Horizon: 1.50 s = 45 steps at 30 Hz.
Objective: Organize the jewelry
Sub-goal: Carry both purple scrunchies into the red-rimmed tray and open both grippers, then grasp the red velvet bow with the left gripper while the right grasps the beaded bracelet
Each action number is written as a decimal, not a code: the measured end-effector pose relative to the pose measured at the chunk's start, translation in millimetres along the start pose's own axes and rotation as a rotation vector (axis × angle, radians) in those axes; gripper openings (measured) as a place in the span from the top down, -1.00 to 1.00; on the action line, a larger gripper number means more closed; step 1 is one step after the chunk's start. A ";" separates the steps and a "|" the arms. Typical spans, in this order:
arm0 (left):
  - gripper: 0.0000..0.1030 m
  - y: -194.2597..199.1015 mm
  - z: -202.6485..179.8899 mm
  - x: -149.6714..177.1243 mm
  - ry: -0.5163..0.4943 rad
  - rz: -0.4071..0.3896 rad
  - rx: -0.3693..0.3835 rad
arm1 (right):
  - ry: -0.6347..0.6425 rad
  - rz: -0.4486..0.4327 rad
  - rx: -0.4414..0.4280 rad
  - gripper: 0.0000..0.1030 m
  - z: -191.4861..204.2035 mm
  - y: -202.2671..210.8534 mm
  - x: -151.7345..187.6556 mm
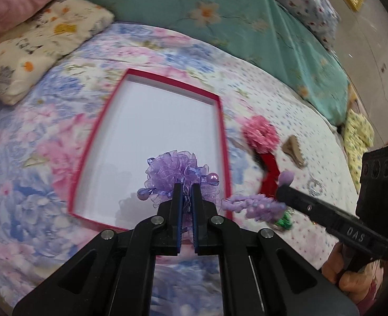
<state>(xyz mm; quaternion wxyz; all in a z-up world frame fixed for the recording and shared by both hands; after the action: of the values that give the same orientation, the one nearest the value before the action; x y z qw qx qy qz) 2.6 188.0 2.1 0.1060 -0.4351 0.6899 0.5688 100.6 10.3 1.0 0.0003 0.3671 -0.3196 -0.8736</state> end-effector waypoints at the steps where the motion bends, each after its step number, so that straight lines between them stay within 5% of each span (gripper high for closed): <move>1: 0.92 0.0 5.4 -0.2 0.005 -0.005 -0.008 | 0.004 0.008 -0.008 0.87 4.6 -6.7 1.4; 13: 0.92 -30.6 57.8 9.1 0.061 0.037 -0.063 | -0.007 0.161 0.003 0.86 9.0 -86.4 25.6; 21: 0.91 -46.6 66.7 18.1 0.073 0.081 -0.064 | 0.015 0.198 0.028 0.81 1.4 -93.6 35.8; 33: 0.41 -44.7 63.7 19.0 0.051 0.097 -0.102 | 0.012 0.206 0.012 0.56 5.5 -92.0 36.2; 38: -0.11 -36.1 60.8 18.4 0.047 0.081 -0.116 | 0.001 0.187 0.006 0.45 9.3 -86.3 32.4; 45: -0.27 -25.4 59.8 17.5 0.065 0.070 -0.125 | 0.002 0.122 -0.001 0.17 13.1 -59.8 23.3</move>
<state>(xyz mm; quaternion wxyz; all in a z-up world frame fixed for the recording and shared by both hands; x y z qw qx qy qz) -10.5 232.7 -46.4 0.0363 -0.4350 0.6709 0.5994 89.2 59.7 -40.5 0.0539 0.3480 -0.3411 -0.8716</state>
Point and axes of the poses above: each gripper's, at about its wrist camera, not at the fingertips, and y roughly against the way its jaws point, z to its left, x to its underside, the point moved 3 cm from there along -y, roughly the way its jaws point, and after that the axes turned 6 degrees about -z, right-handed, at the moved point
